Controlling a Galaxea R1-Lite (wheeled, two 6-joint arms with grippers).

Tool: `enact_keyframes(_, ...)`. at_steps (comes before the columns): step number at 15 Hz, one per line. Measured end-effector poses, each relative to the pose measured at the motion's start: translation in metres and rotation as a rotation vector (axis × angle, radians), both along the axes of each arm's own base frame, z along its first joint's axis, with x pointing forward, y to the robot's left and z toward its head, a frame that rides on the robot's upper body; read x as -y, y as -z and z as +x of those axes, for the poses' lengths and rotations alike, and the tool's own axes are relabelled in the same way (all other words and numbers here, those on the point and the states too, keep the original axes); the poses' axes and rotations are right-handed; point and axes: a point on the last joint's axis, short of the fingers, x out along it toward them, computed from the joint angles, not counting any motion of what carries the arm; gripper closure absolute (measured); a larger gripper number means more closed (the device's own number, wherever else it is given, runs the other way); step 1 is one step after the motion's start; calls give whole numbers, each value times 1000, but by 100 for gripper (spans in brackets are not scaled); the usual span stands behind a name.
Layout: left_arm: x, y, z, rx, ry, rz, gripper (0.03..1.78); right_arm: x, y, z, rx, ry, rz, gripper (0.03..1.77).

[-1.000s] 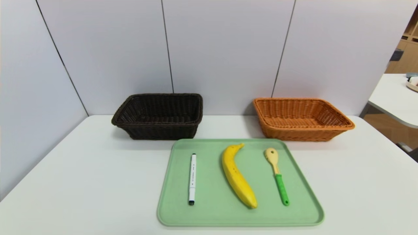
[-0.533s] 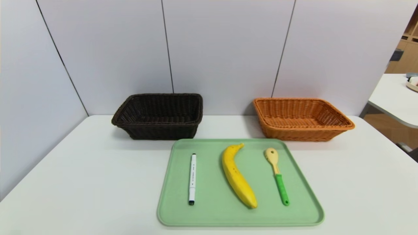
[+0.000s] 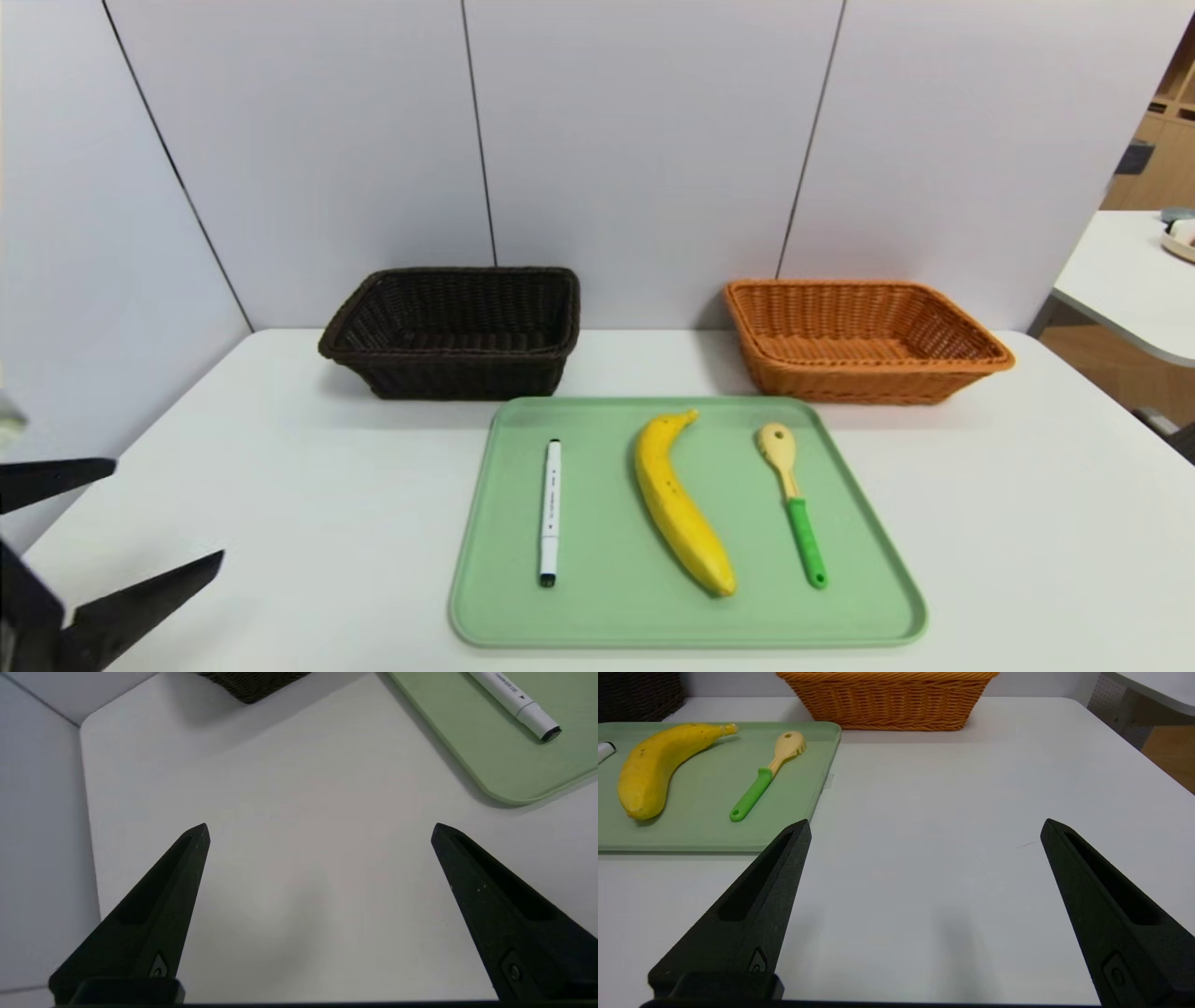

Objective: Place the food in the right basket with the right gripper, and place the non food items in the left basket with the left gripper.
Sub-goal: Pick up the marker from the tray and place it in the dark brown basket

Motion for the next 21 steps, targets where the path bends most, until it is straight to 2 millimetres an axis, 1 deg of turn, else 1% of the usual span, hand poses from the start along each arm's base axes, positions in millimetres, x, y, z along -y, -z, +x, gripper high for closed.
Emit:
enact_keyframes(3, 32, -5, 48, -115, 133, 27, 12, 0, 0, 0, 0, 0, 0, 10)
enact_keyframes(5, 62, -1, 70, -207, 220, 27, 12, 0, 0, 0, 0, 0, 0, 10)
enact_keyframes(7, 93, 3, 81, -310, 279, 14, 12, 0, 0, 0, 0, 0, 0, 10)
enact_keyframes(9, 123, 9, 90, -413, 293, -12, 12, 0, 0, 0, 0, 0, 0, 10)
enact_keyframes(11, 149, 14, 99, -471, 257, -40, 12, 0, 0, 0, 0, 0, 0, 10)
enact_keyframes(14, 177, 23, 114, -465, 143, -18, 12, 0, 0, 0, 0, 0, 0, 10)
enact_keyframes(16, 189, 30, 123, -454, 66, -19, 12, 0, 0, 0, 0, 0, 0, 10)
enact_keyframes(18, 201, 37, 130, -454, 3, -66, 12, 0, 0, 0, 0, 0, 0, 10)
enact_keyframes(21, 214, 49, 139, -437, -99, -107, 12, 0, 0, 0, 0, 0, 0, 10)
